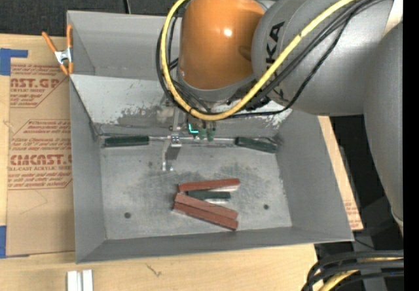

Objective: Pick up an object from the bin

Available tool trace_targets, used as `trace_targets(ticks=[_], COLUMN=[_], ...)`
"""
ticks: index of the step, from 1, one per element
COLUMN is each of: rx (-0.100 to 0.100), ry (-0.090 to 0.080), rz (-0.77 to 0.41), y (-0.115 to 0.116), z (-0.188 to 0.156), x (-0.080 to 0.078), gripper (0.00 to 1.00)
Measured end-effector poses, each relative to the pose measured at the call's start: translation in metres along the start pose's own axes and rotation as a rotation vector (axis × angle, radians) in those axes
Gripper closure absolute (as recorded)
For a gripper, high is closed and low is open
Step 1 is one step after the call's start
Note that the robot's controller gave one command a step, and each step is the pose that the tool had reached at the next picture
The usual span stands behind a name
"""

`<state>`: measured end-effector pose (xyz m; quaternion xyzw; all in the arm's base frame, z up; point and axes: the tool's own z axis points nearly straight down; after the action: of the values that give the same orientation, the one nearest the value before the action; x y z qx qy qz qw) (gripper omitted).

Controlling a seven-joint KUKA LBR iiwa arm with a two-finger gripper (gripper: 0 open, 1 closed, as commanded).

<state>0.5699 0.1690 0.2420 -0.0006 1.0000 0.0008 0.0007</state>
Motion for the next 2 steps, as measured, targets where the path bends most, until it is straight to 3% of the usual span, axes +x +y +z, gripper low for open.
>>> trace_targets(ticks=[1,2], rx=[-0.001,0.001], ry=[-0.005,0.004], rz=[-0.087,-0.193], y=[-0.028,-0.061], z=[0.036,0.051], x=[0.006,0.043], gripper=[0.0,0.0])
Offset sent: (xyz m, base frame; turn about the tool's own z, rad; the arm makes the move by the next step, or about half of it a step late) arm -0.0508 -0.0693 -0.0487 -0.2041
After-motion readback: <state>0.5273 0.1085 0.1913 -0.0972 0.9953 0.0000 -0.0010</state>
